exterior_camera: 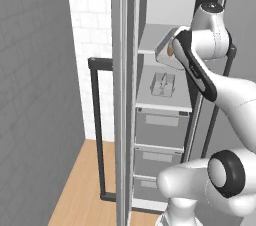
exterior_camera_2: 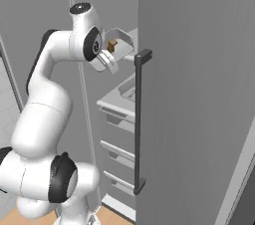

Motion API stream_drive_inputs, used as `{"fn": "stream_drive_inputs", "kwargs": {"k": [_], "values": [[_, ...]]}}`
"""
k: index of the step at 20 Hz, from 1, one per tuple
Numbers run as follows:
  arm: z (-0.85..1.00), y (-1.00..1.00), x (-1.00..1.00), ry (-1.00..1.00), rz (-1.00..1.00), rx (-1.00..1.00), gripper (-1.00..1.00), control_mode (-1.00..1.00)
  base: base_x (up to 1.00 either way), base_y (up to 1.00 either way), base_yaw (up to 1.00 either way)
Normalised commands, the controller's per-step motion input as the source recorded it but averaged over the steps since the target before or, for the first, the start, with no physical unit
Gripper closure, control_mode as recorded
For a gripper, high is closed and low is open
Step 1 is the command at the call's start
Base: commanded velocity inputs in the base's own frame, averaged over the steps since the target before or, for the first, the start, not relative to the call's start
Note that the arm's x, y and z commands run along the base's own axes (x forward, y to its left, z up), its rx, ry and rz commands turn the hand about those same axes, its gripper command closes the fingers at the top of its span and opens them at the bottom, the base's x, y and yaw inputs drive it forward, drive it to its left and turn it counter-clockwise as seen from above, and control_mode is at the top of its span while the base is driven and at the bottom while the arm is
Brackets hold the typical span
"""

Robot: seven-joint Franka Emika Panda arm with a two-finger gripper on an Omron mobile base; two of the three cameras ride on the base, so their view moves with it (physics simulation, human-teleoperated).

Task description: Take the meat container that has the fish and place it on the second highest rack of the freezer. Then take the vegetable container that has the mushroom and sweet potato and place it on the highest rack of the freezer.

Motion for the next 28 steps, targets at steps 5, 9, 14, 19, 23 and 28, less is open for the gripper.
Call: {"fn": "stream_drive_inputs", "kwargs": {"k": [5, 9, 14, 19, 23, 28], "values": [[0.0, -0.19, 0.7, 0.0, 0.0, 0.0, 1.0, -1.0, 0.0, 0.0, 0.0], [0.0, -0.15, 0.73, 0.0, 0.0, 0.0, 1.0, -1.0, 0.0, 0.0, 0.0], [0.0, -0.12, 0.7, 0.0, 0.0, 0.0, 1.0, -1.0, 0.0, 0.0, 0.0], [0.0, -0.19, 0.6, 0.0, 0.0, 0.0, 1.0, -1.0, 0.0, 0.0, 0.0], [0.0, -0.08, 0.37, 0.0, 0.0, 0.0, 1.0, -1.0, 0.0, 0.0, 0.0], [0.0, 0.0, 0.18, 0.03, 0.0, 0.0, 1.0, -1.0, 0.0, 0.0, 0.0]]}}
